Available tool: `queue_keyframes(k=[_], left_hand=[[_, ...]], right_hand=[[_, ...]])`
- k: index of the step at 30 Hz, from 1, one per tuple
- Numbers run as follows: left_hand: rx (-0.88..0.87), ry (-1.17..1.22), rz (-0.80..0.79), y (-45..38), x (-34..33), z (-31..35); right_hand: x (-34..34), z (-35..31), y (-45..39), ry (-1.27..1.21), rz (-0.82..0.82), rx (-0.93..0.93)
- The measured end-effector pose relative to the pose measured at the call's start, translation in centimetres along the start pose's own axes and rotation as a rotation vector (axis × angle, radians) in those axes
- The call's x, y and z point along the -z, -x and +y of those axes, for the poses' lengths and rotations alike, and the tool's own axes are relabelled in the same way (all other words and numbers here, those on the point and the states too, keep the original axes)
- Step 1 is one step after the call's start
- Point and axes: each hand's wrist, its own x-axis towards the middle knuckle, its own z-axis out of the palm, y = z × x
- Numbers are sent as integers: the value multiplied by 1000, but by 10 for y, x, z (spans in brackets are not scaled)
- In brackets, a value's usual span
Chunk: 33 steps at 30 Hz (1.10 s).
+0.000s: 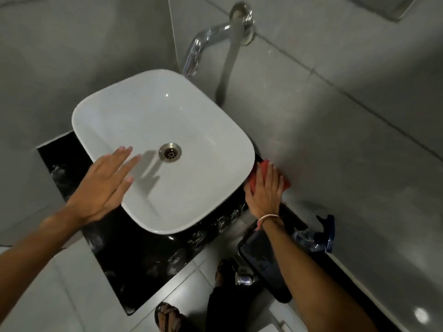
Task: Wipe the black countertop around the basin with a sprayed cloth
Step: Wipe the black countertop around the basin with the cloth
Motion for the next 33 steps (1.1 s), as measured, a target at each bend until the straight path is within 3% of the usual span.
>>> queue_keyframes(k=[6, 16, 21, 24, 27, 33], left_hand=[[-3, 40, 54, -1, -8, -7], [-13, 63, 27, 2, -5, -3], [-46, 82, 36, 3, -5, -5], [-67, 68, 36, 5, -3, -9], [-59, 69, 38, 4, -2, -6], [-54, 55, 50, 4, -6, -7]], right_hand=[[-8, -10, 10, -59, 118, -15], [-49, -118, 148, -123, 98, 0], [-55, -150, 202, -199, 32, 153], [-43, -116, 172, -252, 28, 120], [-21, -67, 108, -373, 16, -99], [-1, -10, -1, -171, 7, -89]])
